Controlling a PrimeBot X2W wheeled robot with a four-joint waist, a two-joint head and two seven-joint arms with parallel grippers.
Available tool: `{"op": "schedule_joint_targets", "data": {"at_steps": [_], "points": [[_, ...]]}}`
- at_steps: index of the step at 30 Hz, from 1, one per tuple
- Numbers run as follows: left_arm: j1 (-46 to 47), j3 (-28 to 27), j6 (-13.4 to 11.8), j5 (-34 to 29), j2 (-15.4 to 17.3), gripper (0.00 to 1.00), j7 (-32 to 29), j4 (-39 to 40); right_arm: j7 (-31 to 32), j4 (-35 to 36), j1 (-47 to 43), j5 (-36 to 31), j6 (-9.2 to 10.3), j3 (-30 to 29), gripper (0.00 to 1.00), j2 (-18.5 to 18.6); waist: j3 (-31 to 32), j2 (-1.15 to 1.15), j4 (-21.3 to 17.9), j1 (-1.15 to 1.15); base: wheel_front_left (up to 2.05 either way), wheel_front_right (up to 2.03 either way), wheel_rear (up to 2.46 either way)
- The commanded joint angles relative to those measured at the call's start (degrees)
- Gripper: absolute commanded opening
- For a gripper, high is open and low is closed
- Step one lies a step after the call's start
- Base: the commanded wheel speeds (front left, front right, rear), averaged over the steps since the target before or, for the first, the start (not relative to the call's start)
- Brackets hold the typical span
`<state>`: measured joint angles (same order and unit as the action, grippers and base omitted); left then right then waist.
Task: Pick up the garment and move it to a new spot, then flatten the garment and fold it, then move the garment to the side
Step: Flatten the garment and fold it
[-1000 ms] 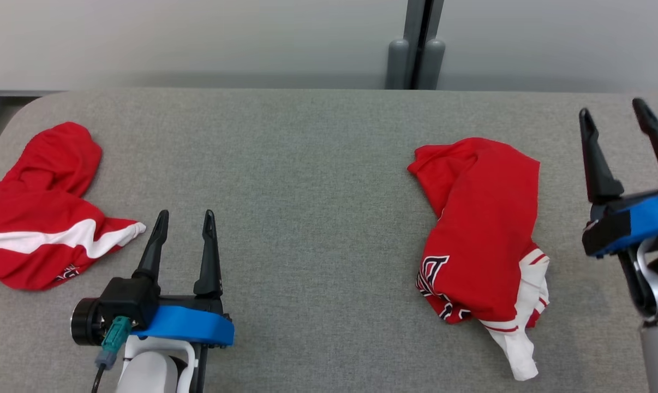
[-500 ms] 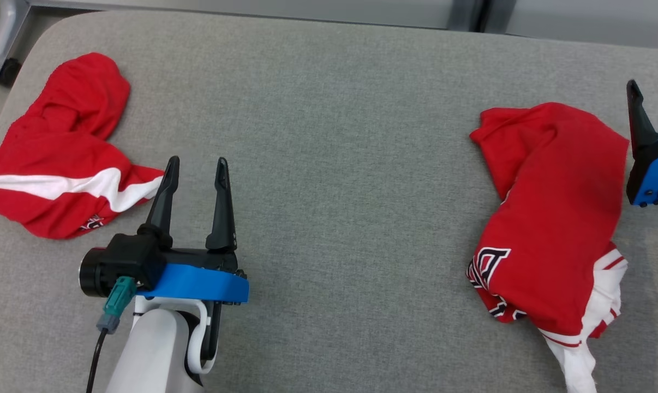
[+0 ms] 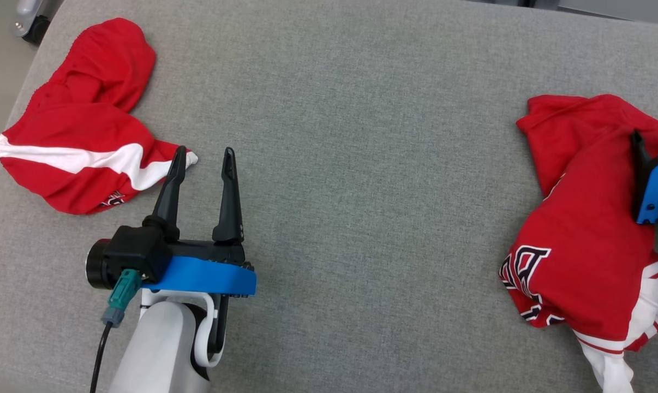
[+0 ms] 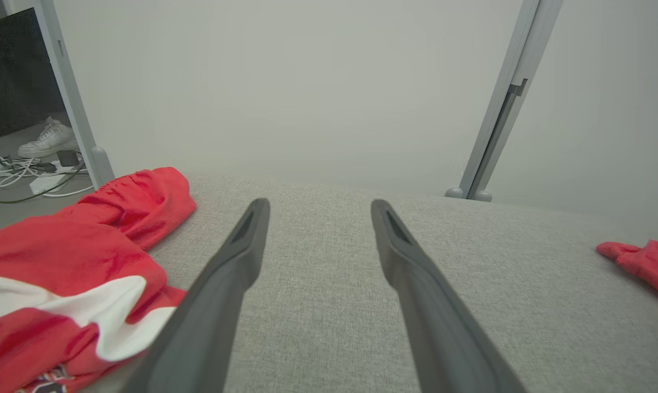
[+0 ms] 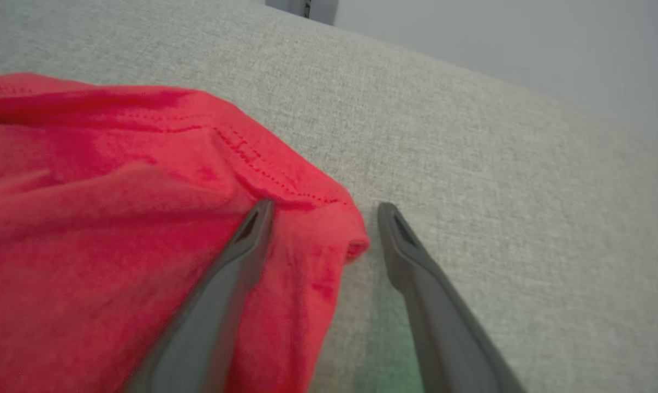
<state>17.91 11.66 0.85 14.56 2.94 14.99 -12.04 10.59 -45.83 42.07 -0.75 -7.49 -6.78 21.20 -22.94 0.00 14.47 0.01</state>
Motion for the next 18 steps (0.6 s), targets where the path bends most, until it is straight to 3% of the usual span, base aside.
{"op": "schedule_joint_targets", "data": {"at_steps": [1,2,3,4,10,18], "points": [[1.16,-0.04,-0.34,0.04,-0.09,1.00,0.30,0.00,0.80,-2.09,-0.31,0.43,-0.01,0.31,1.00,-0.15,0.09,0.00,0.06,-0.01,0.00,0.00,0.00],[1.13,0.01,-0.40,0.13,-0.09,1.00,0.30,-0.05,0.78,-3.10,-0.07,0.91,-0.01,0.42,1.00,-0.41,0.22,0.00,0.09,-0.01,0.00,0.00,0.00],[1.06,0.00,-0.42,0.17,-0.08,1.00,0.30,-0.12,0.69,-3.87,0.02,1.31,-0.01,0.65,0.14,-0.70,0.42,0.00,0.08,-0.01,0.00,0.00,0.00],[0.96,-0.07,-0.55,0.21,-0.09,1.00,0.30,-0.16,0.24,-4.39,0.30,1.68,-0.02,0.74,0.00,-0.83,0.63,0.00,0.02,-0.01,0.00,0.00,0.00],[-0.41,-0.74,-0.64,-0.04,-0.07,1.00,0.30,-0.54,-5.73,-4.56,3.11,2.83,-0.01,1.50,0.00,-0.32,3.00,0.00,-0.62,-0.01,0.00,0.00,0.00],[-3.00,-1.81,-0.30,-1.02,-0.08,1.00,0.29,-0.88,-12.83,-1.31,5.10,5.61,-0.01,7.20,0.00,-5.17,8.21,0.00,-1.45,-0.01,0.00,0.00,0.00]]}}
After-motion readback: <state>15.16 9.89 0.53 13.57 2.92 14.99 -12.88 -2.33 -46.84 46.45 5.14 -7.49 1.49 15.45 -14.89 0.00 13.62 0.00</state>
